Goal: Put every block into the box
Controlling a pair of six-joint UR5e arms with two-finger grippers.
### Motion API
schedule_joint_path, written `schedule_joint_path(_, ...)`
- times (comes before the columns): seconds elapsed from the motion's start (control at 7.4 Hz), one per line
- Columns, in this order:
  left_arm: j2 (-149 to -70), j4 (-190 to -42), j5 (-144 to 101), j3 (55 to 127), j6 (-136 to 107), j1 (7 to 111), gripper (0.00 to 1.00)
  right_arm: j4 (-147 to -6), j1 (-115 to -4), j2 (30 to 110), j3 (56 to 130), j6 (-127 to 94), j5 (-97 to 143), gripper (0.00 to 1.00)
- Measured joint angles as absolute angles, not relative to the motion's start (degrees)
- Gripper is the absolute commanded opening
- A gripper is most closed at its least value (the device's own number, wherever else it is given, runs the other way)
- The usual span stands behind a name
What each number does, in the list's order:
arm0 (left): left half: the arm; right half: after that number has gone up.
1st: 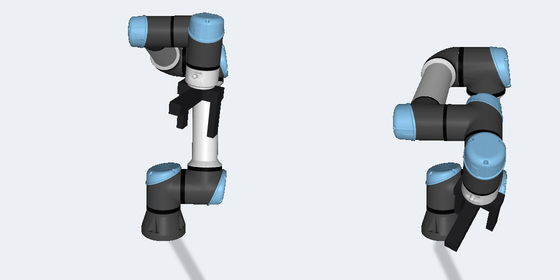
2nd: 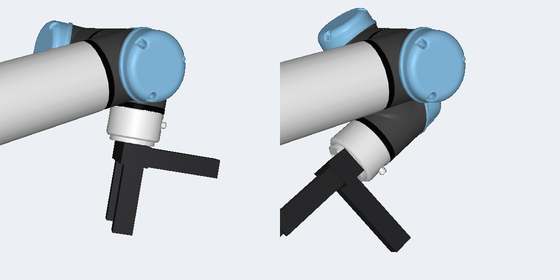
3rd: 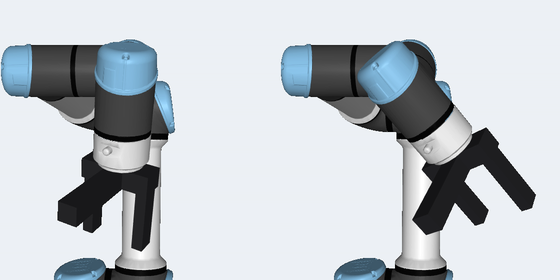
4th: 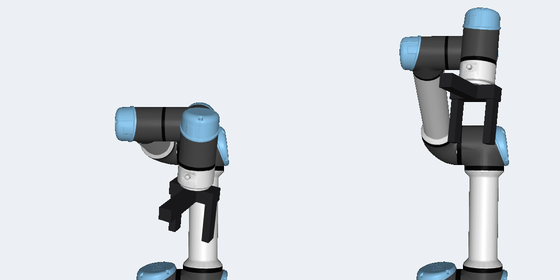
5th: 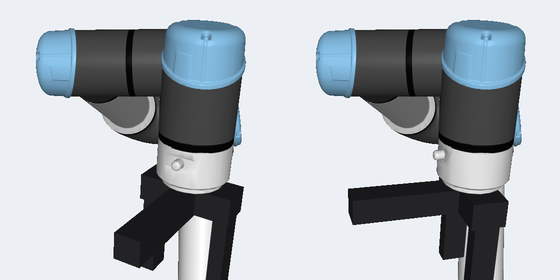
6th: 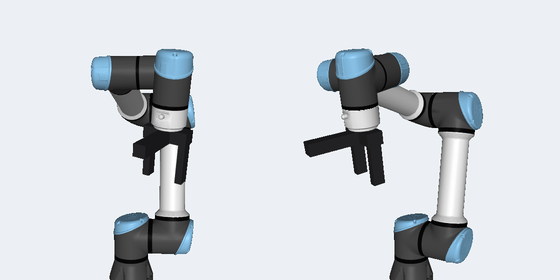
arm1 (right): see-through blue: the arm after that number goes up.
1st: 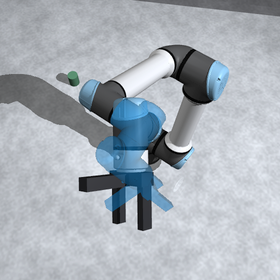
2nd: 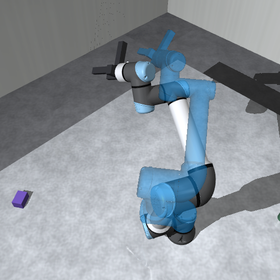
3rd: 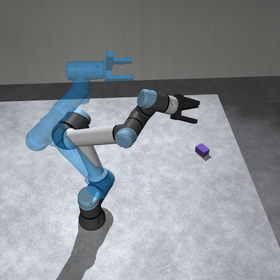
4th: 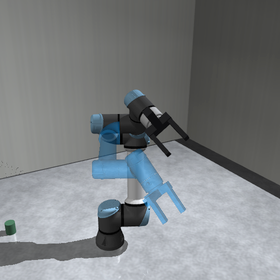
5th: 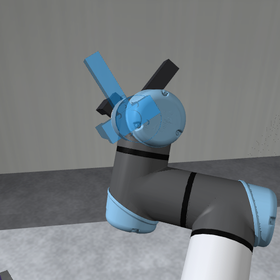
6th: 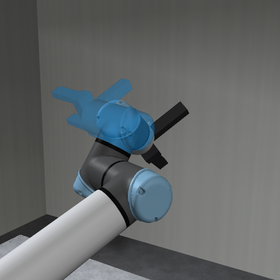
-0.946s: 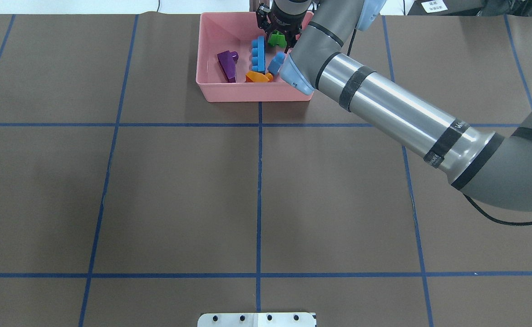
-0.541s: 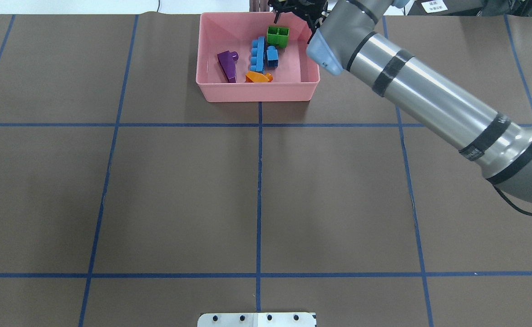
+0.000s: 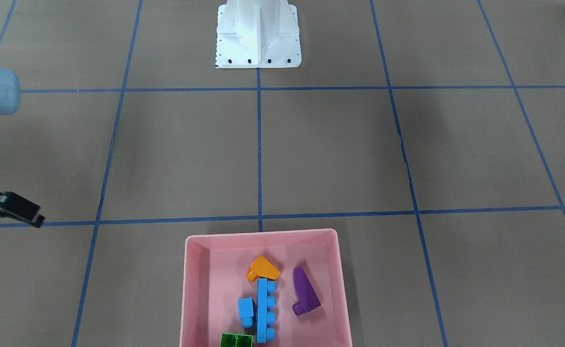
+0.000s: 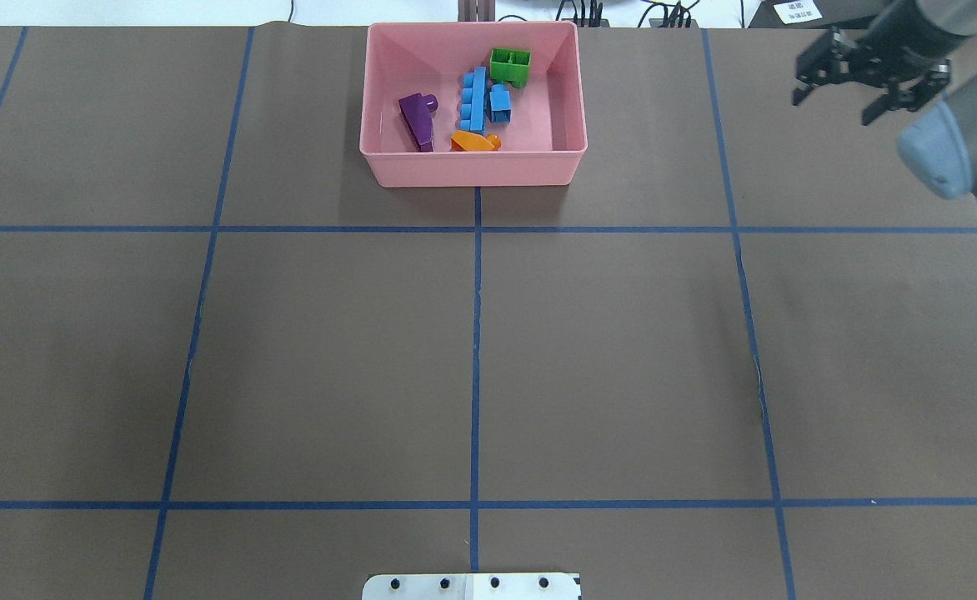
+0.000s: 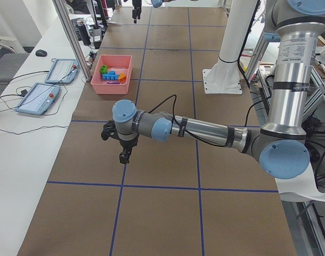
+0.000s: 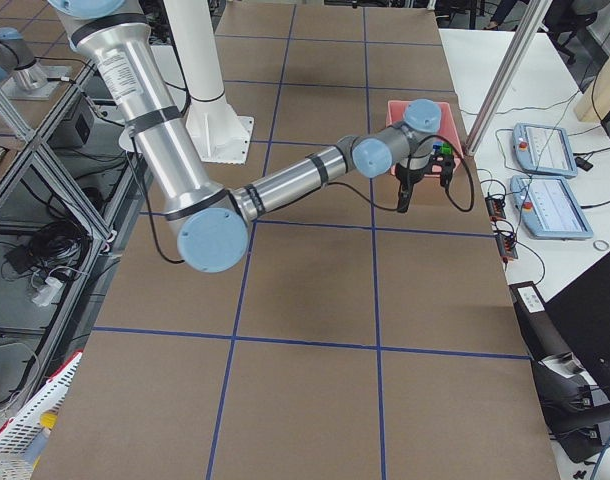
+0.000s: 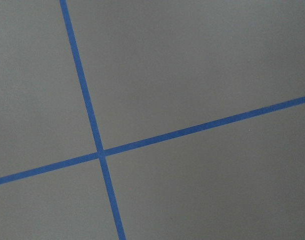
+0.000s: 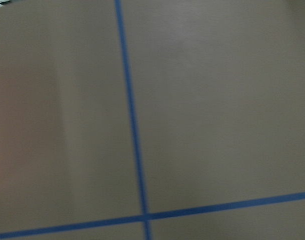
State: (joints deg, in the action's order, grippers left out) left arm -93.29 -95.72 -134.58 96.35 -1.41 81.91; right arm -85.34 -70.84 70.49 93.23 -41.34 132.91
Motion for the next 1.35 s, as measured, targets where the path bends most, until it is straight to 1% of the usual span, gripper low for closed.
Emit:
schedule_joint_path(0.27,-93.28,-95.7,-134.63,96.37,-1.39,82.04,1.0,-85.45,-78.67,83.98,96.07,-19.75,133.13,1.0)
schedule_joint_path(0.54,-93.27,-95.46,-134.65,96.45,-1.39,82.08,1.0,-85.68,-86.24,92.98,95.95,-2.45,134.79,1.0)
schedule_joint_path(0.81,-93.26,-95.38,-134.65,96.43,-1.4,82.09,1.0,-85.75,-88.94,95.7,95.78,3.56,135.94,1.0)
schedule_joint_path(1.35,-92.55,-95.44,-134.65,96.49,-1.37,82.17,1.0,-85.69,-89.38,96.01,95.48,4.56,136.06,1.0)
